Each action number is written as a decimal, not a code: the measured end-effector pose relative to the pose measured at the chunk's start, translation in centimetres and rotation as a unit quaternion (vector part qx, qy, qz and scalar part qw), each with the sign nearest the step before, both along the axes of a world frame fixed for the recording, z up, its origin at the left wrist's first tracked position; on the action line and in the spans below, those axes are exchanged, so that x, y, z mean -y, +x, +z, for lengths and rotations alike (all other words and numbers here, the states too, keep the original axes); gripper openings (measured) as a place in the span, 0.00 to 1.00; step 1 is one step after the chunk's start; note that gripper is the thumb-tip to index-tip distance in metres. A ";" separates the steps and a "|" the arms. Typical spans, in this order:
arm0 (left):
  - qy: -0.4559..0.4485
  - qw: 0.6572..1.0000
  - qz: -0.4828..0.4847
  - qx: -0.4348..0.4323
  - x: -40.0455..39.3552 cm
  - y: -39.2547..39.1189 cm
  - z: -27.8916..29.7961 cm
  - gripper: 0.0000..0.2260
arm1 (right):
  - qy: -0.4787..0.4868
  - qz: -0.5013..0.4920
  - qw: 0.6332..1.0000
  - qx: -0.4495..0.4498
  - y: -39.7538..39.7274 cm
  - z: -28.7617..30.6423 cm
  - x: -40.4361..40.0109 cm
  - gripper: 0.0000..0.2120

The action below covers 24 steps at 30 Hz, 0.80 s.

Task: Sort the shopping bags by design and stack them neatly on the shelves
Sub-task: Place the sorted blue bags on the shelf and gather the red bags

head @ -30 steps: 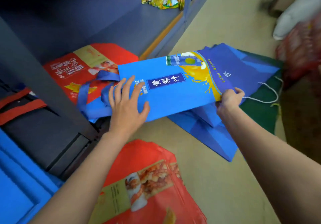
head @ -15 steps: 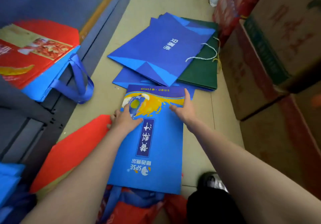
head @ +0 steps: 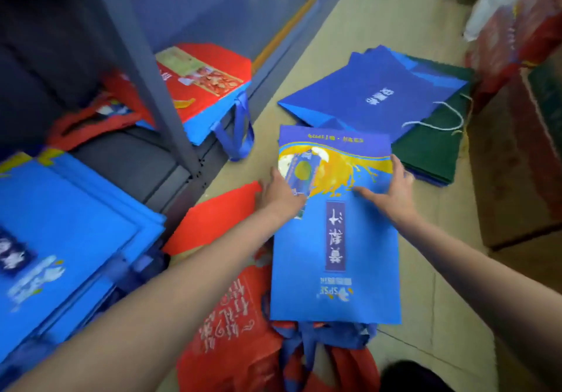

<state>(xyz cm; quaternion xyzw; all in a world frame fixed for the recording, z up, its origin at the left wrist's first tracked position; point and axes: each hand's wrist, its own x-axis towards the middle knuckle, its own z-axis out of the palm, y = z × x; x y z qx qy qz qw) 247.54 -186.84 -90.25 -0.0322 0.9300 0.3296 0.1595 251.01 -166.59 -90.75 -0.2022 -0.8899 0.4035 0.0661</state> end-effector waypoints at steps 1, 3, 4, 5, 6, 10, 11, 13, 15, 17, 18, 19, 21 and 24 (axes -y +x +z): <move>0.002 1.000 0.021 -0.017 1.0 0.7 0.6 0.32 | 0.004 0.027 1.000 -0.011 0.1 0.0 0.6 0.44; 0.016 0.997 0.065 -0.041 3.4 2.8 1.9 0.32 | 0.025 0.091 0.995 -0.034 0.1 0.3 2.4 0.41; 0.023 0.995 0.080 -0.052 4.6 4.1 2.5 0.33 | 0.030 0.122 0.991 -0.050 -0.2 0.6 3.4 0.39; 0.030 0.994 0.092 -0.055 6.0 5.5 2.9 0.33 | 0.029 0.155 0.985 -0.066 -0.6 1.2 4.7 0.38; 0.032 0.993 0.099 -0.054 7.4 6.9 3.6 0.32 | 0.026 0.193 0.977 -0.085 -1.3 1.9 6.0 0.37; 0.074 0.976 0.203 -0.038 14.2 11.1 5.8 0.18 | 0.052 0.350 0.923 -0.150 -3.6 5.6 13.4 0.35; 0.096 0.964 0.248 -0.028 16.2 11.7 5.9 0.16 | 0.051 0.380 0.910 -0.159 -3.6 6.3 15.4 0.34; 0.128 0.933 0.337 -0.001 20.0 13.0 6.1 0.17 | 0.044 0.443 0.879 -0.174 -3.1 7.2 19.4 0.31; 0.143 0.905 0.401 0.026 23.6 14.4 6.1 0.17 | 0.040 0.518 0.839 -0.164 -2.5 7.6 23.0 0.30; 0.149 0.883 0.445 0.026 26.5 15.8 6.2 0.17 | 0.026 0.578 0.806 -0.128 -2.8 7.2 26.0 0.32; 0.147 0.876 0.459 0.020 27.8 16.4 6.2 0.17 | 0.012 0.593 0.799 -0.094 -3.1 6.8 27.2 0.33; 0.144 0.870 0.471 0.013 29.0 16.8 6.1 0.19 | -0.006 0.595 0.802 -0.052 -3.2 6.4 28.1 0.34; 0.164 0.855 0.492 0.012 30.5 17.5 6.2 0.26 | -0.048 0.571 0.819 0.030 -3.1 5.2 28.8 0.32; 0.216 0.836 0.504 0.028 31.5 17.7 5.8 0.35 | -0.098 0.561 0.810 0.141 -1.1 3.0 27.9 0.29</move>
